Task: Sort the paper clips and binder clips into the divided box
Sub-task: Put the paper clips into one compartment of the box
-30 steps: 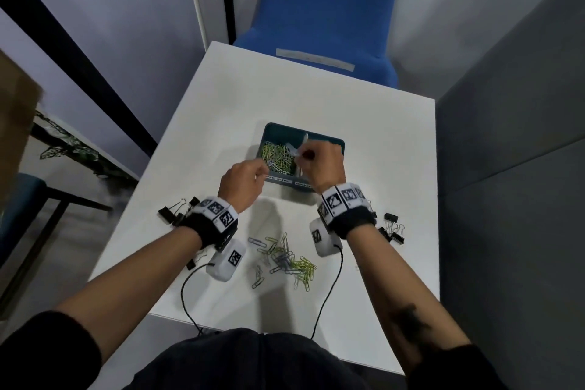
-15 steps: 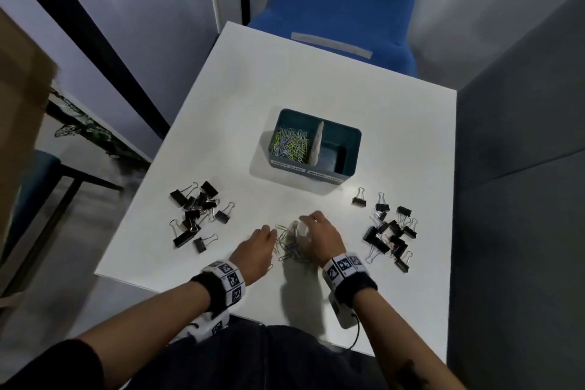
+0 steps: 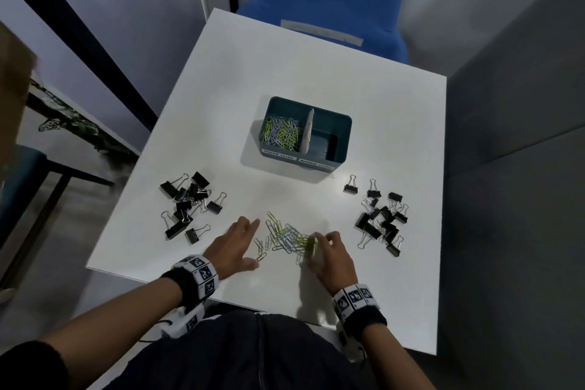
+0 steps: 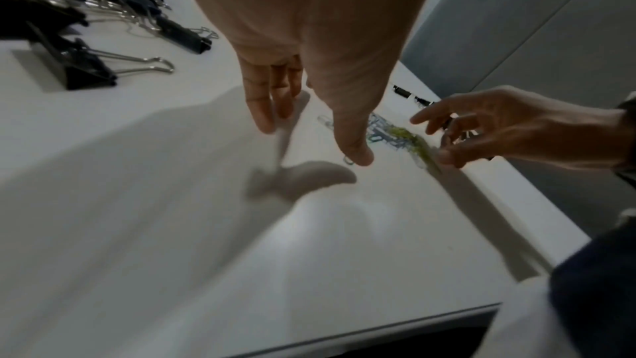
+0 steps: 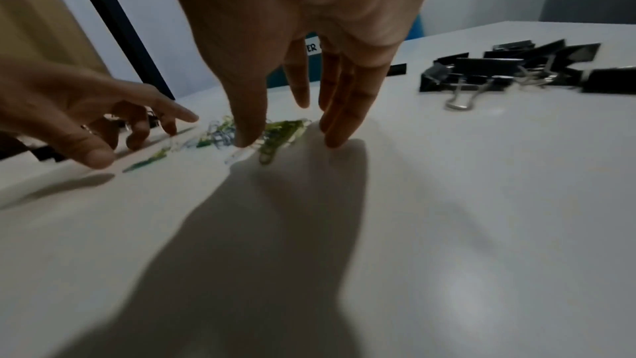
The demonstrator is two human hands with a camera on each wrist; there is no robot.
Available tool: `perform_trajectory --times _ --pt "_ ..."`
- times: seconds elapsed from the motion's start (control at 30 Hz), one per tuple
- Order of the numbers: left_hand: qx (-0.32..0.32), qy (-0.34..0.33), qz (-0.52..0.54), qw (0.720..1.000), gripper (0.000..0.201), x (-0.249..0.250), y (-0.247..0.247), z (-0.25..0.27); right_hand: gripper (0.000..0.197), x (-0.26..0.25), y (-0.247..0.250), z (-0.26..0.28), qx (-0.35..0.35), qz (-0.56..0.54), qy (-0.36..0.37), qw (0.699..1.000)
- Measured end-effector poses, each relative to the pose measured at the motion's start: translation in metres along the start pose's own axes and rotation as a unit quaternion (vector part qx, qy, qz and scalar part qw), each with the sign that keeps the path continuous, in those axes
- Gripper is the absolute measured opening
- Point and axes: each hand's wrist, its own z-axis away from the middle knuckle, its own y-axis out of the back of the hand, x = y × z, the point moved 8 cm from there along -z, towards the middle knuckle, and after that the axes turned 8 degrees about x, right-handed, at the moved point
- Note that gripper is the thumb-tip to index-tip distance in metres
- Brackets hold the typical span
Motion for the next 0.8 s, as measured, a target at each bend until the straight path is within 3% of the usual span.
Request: perform_trajectory --times 0.1,0.2,0.37,0.47,0.53,0.67,0.73,0.8 --pt "-0.01 0.003 -0.006 1.0 0.095 -0.002 -0.002 -0.006 0.044 0.007 -0.004 0.007 -0.018 0.008 -0.011 1.0" --pt "0.006 -0.014 0.002 1.0 0.083 0.008 0.0 -0.019 0.047 0.003 -0.012 -0.001 -0.015 0.009 -0.017 1.0" --pt "0.02 -0.034 0.026 0.999 0.065 0.026 0.0 -0.036 0.035 -0.025 -0.021 -0.021 -0.013 -0.015 0.002 1.0" --pt "0.025 -0.037 0.062 0.997 0.059 0.027 0.003 -0.036 0.041 -0.024 -0.019 -0.026 -0.004 -0.039 -0.008 0.999" --pt "0.033 -0.02 0.039 0.998 0.068 0.02 0.007 -0.033 0.059 -0.016 -0.016 -0.025 -0.007 -0.011 -0.018 1.0" --pt "0.011 -0.01 -0.058 0.998 0.114 0.008 -0.002 -0.029 0.11 -0.007 -0.021 -0.026 -0.06 0.052 -0.027 0.996" --pt "0.004 -0.013 -0.07 0.997 0.118 0.01 -0.006 -0.031 0.108 -0.013 -0.028 -0.028 -0.068 0.073 -0.007 0.995" --pt "0.002 -0.022 -0.062 0.998 0.11 0.021 -0.006 -0.035 0.09 -0.026 -0.034 -0.029 -0.057 0.083 0.026 0.995"
